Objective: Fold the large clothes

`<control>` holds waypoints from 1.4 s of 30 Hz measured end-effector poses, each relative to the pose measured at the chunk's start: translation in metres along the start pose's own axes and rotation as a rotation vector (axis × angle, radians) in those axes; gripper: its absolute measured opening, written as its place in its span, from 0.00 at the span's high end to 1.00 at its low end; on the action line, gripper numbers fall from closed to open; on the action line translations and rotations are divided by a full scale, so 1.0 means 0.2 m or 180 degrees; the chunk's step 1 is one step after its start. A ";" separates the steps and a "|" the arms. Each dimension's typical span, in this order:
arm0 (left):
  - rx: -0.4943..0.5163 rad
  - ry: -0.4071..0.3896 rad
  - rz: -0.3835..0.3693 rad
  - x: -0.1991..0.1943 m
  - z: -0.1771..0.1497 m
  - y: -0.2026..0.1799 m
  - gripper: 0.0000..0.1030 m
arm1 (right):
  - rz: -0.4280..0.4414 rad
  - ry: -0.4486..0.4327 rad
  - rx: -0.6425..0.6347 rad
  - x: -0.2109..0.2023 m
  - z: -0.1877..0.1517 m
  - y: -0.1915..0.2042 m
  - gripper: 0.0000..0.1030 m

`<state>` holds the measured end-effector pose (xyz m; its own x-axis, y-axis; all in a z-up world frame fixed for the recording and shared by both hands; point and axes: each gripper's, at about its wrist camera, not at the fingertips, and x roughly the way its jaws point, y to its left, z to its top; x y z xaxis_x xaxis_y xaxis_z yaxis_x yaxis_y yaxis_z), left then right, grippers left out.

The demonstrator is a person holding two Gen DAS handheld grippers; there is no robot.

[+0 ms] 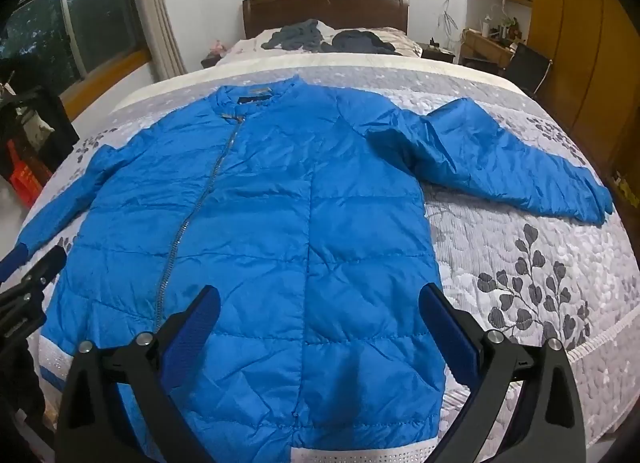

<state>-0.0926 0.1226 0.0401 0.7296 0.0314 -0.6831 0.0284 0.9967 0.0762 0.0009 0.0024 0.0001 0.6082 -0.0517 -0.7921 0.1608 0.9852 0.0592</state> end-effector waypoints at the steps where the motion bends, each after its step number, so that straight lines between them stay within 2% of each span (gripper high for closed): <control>1: -0.0003 0.0001 -0.0001 0.00 0.00 0.00 0.03 | 0.0006 -0.0002 -0.0003 0.00 0.00 0.00 0.04; 42: 0.0002 0.0008 -0.0003 0.01 0.00 0.00 0.03 | 0.0115 -0.0042 -0.0050 -0.01 0.00 0.04 0.04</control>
<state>-0.0910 0.1218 0.0381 0.7278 0.0307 -0.6851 0.0296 0.9967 0.0761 0.0016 0.0094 0.0019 0.6236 -0.0182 -0.7815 0.1266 0.9889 0.0780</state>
